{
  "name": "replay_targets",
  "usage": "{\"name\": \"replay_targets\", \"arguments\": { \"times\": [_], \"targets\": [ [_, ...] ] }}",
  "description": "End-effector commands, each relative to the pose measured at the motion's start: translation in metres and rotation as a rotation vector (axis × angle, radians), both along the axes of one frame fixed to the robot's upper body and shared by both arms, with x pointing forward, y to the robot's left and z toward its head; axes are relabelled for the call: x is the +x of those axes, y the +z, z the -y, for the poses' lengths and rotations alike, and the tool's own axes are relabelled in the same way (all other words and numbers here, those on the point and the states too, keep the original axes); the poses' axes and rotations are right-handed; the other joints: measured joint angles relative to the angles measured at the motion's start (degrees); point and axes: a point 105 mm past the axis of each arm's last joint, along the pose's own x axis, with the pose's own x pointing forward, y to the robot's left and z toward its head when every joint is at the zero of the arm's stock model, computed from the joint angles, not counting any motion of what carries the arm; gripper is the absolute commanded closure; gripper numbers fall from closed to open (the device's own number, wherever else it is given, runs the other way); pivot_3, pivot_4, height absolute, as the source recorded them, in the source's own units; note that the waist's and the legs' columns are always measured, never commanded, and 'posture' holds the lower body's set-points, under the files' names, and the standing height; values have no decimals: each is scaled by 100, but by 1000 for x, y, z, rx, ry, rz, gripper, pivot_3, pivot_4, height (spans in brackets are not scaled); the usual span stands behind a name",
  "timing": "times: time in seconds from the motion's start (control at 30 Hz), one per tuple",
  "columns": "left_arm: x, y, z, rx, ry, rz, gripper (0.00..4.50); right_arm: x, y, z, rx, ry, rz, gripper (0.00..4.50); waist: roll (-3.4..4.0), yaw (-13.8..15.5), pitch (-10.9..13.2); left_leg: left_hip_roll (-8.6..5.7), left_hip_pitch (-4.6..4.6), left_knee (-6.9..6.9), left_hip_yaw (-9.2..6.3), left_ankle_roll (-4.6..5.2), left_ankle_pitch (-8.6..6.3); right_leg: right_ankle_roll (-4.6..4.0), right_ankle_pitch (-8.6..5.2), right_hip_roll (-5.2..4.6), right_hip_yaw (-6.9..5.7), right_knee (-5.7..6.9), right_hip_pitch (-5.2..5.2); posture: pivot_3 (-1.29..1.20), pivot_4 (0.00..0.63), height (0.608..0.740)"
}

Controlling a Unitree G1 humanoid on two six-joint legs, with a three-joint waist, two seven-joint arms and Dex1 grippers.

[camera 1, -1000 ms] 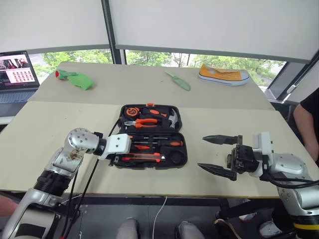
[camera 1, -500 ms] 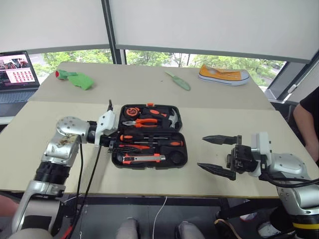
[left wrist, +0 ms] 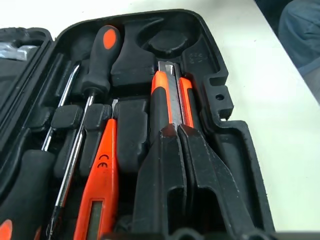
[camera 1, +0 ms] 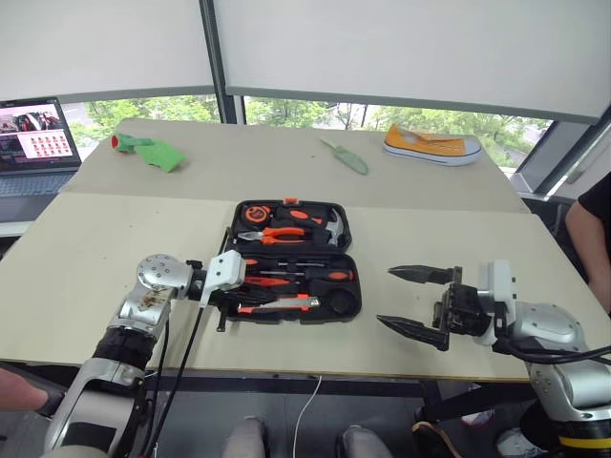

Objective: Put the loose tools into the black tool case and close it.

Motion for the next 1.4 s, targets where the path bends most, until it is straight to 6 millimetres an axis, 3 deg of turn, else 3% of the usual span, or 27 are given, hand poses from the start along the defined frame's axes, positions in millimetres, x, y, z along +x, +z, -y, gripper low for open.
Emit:
{"name": "replay_targets", "arguments": {
  "times": [0.03,0.2,0.33,0.47,0.57,0.7,0.8,0.9,0.97,1.03,1.1,1.3,1.4],
  "targets": [
    [1,-22,-2,88,34,-41,4385,0,13,7,31,-59,50,0,9,2,-5,0,0,3,0,0,0,2,1,0,0,0,1,0,150,740],
    [5,-45,-5,112,148,-150,4385,-4,7,9,40,-81,28,0,36,0,-22,-3,27,11,-1,-1,0,11,1,-3,0,-2,36,0,150,740],
    [2,-48,-7,94,152,-170,4385,-8,7,11,41,-85,24,0,56,1,-34,-4,68,10,-2,-3,-2,11,-38,-8,0,-4,75,0,150,740],
    [3,-14,0,-103,104,-89,4385,-14,8,27,15,-121,18,0,58,-17,-37,-4,72,10,-2,-32,-20,7,-37,-11,0,-5,77,0,150,740],
    [2,12,-3,-219,78,-35,3710,-20,8,45,-21,-189,37,0,55,-38,-34,-4,58,6,-1,-11,-7,8,-36,-11,2,-7,68,0,150,740],
    [-17,39,-17,-313,51,-1,2241,-39,0,90,-95,-387,61,0,52,-40,-33,-5,39,-10,-2,9,-8,6,-16,-7,2,-11,46,0,150,740],
    [-28,40,-26,-322,70,-31,1185,-53,-7,109,-112,-474,47,0,53,-45,-33,-6,40,-23,-2,6,-20,4,-29,-7,2,-10,42,0,150,740],
    [-36,39,-50,-402,202,23,87,-83,-40,149,-188,-657,-28,0,54,-48,-33,-6,50,-29,-2,5,-21,6,-33,-8,2,-15,46,0,150,740],
    [-45,31,-57,-392,227,6,35,-94,-49,158,-228,-683,-62,0,54,-51,-33,-5,71,-40,-1,0,-24,38,-66,-13,1,-31,67,0,150,740],
    [-60,19,-61,-354,223,-46,35,-101,-51,162,-246,-665,-103,0,58,-72,-31,-6,73,-39,2,-15,-33,-1,-88,-18,2,-29,65,0,150,740],
    [-73,19,-57,-344,187,-62,35,-98,-43,160,-258,-626,-125,0,58,-128,-31,-5,90,-39,13,-44,-51,-6,-83,-21,18,-29,70,0,150,740],
    [-84,33,-31,-387,80,-35,35,-70,-30,130,-316,-467,-233,0,57,-156,-31,-2,112,-41,21,-52,-55,-8,-82,-26,34,-31,71,0,150,740],
    [-94,34,-13,-393,3,-73,35,-55,-37,119,-408,-417,-314,0,57,-155,-31,-6,114,-40,22,-52,-55,-8,-82,-25,38,-32,71,0,150,740]
  ]
}}
